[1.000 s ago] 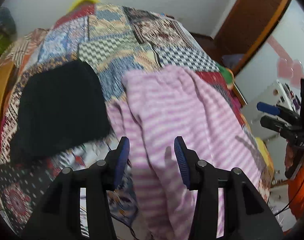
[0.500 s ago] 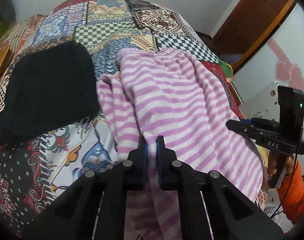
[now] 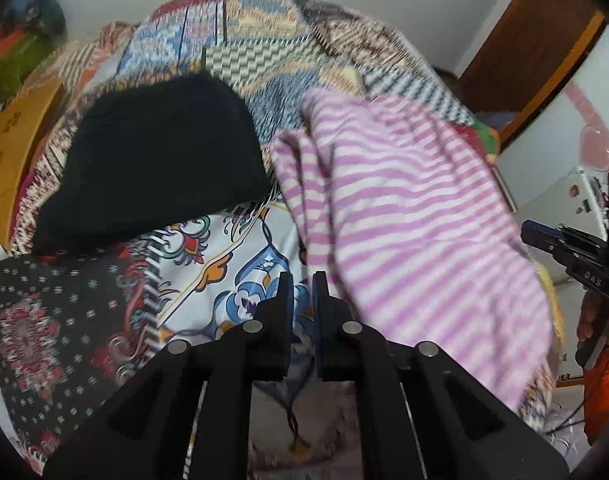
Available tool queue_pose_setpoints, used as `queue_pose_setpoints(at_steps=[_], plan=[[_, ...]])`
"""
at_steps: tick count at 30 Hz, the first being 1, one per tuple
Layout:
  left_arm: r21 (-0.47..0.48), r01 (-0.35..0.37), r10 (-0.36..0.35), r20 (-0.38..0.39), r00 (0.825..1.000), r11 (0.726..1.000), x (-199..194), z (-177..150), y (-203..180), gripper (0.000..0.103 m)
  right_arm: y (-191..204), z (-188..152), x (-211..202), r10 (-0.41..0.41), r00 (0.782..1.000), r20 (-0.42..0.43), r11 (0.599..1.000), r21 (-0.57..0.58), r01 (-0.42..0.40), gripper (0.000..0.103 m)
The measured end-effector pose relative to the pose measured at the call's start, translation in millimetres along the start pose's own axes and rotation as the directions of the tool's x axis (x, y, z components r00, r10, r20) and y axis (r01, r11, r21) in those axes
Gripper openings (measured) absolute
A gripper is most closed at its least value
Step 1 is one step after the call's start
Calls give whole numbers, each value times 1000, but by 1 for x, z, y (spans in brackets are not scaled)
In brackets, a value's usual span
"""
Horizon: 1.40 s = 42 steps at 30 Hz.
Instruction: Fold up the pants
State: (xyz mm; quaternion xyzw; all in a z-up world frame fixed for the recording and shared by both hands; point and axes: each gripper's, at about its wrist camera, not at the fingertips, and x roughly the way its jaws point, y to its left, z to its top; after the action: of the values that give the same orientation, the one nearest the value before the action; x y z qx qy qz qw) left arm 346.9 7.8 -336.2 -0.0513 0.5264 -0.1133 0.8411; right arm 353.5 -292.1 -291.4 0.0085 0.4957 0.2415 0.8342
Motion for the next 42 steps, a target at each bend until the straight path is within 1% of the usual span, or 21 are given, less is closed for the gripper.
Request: queue_pose_setpoints(at_steps=[1, 2, 3, 4, 5, 6, 8, 12, 16, 20, 22, 24, 27, 30, 32, 34, 38, 42], plan=[[8, 2, -2, 17, 1000, 1000, -10, -2, -2, 12, 1, -2, -10, 2, 1000, 11, 1000, 3, -2, 14], [19, 9, -10, 39, 999, 1000, -23, -5, -7, 20, 1, -4, -18, 1, 1000, 19, 1000, 3, -2, 16], [27, 12, -13, 51, 999, 1000, -30, -7, -11, 31, 3, -5, -22, 0, 1000, 24, 1000, 2, 0, 22], [36, 15, -18, 66, 998, 999, -37, -9, -16, 35, 5, -9, -30, -2, 1000, 30, 1000, 2, 2, 27], [47, 17, -20, 80, 997, 999, -44, -12, -21, 42, 8, -14, -38, -2, 999, 36, 1000, -1, 2, 30], [61, 16, -22, 92, 996, 998, -50, -16, -27, 43, 11, -16, -41, -4, 999, 40, 1000, -3, 4, 32], [82, 23, -31, 99, 995, 996, -56, -23, -38, 44, 16, -24, -49, -8, 999, 44, 1000, -7, 8, 33], [93, 47, -55, 84, 995, 995, -58, -38, -51, 50, 21, -35, -54, -4, 999, 40, 1000, 9, 4, 38], [80, 47, -51, 42, 998, 996, -42, -50, -53, 50, 20, -46, -54, 6, 1000, 26, 999, 34, -7, 45], [32, 54, -55, 14, 998, 998, -24, -58, -45, 49, 13, -54, -39, 24, 1000, -12, 996, 81, -23, 46], [20, 59, -60, 14, 998, 998, -20, -59, -43, 44, 8, -56, -29, 41, 999, -34, 994, 106, -37, 46], [19, 52, -52, 18, 998, 998, -16, -59, -43, 33, 6, -58, -22, 62, 997, -38, 991, 120, -57, 46], [9, 54, -54, 30, 998, 999, -15, -59, -42, 26, 4, -56, -18, 77, 997, -27, 989, 129, -73, 45], [8, 56, -56, 37, 998, 998, -16, -60, -40, 23, 7, -55, -17, 104, 994, -24, 988, 116, -100, 30], [9, 51, -51, 43, 998, 999, -18, -62, -39, 22, 12, -54, -17, 97, 995, -22, 992, 85, -95, 24], [8, 43, -43, 45, 998, 999, -18, -64, -38, 21, 15, -55, -18, 84, 996, -19, 995, 64, -83, 15], [6, 37, -37, 49, 998, 999, -19, -66, -35, 20, 15, -58, -19, 69, 997, -23, 997, 41, -68, 12], [21, 31, -31, 41, 999, 999, -19, -72, -31, 21, 16, -63, -19, 47, 998, -51, 999, 9, -46, 10]])
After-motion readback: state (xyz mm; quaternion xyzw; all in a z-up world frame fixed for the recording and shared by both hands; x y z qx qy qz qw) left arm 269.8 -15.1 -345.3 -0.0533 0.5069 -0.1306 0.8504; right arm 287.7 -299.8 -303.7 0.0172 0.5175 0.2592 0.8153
